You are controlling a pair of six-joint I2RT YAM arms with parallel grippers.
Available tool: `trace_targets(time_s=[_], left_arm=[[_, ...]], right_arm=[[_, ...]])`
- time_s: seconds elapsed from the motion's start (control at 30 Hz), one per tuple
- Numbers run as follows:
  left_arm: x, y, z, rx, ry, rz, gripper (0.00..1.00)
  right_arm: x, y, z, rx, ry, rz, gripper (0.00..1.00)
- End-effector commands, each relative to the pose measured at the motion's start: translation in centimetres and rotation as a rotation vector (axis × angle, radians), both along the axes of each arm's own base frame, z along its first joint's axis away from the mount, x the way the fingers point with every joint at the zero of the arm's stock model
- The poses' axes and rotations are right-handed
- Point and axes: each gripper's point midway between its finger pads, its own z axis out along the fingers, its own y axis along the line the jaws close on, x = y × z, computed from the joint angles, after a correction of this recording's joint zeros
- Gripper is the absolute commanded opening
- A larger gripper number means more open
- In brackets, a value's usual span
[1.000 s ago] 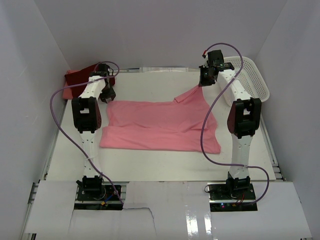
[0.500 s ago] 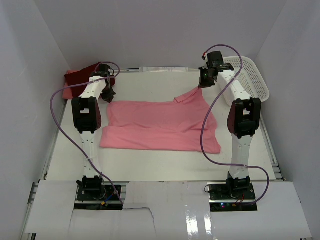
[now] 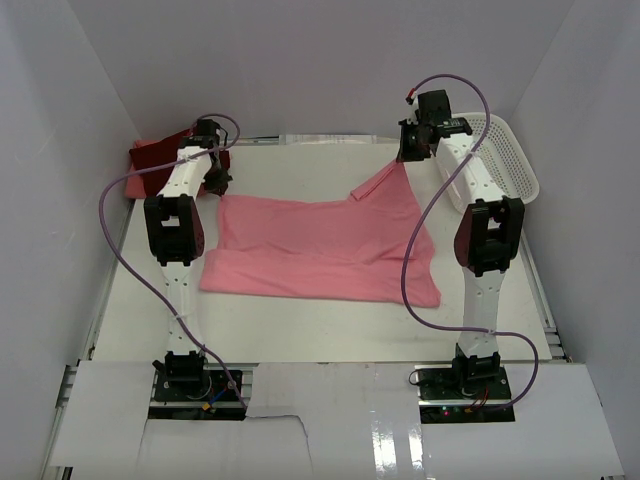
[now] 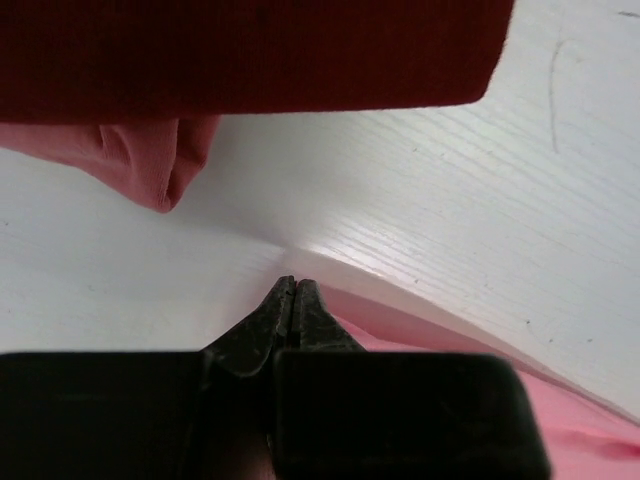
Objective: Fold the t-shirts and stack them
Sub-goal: Grap the side of the flattened tshirt furthest away from the robot with both arms
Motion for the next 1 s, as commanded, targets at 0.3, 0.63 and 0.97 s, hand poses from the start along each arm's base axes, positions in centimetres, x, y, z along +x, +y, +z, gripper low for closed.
trace_targets(time_s=[0.3,0.63,0.97], left_arm=[[2.2,-0.1,5.5,0.010,-0.132,-0.019,0.00],[4.4,-0.7,4.1,-0.017,-0.155,-0.035,0.00],[3.6,0.0,4.7,0.017,-0.166,-0.023,0.00]], right_arm=[[0.3,-0.9,4.4,0.008,-0.099,-0.004,0.08],[-0.2,-1.5,3.6,0.018,-0.079,-0.008,0.08],[-1.2,-1.1,3.5,0.041,-0.072,0.010,0.08]])
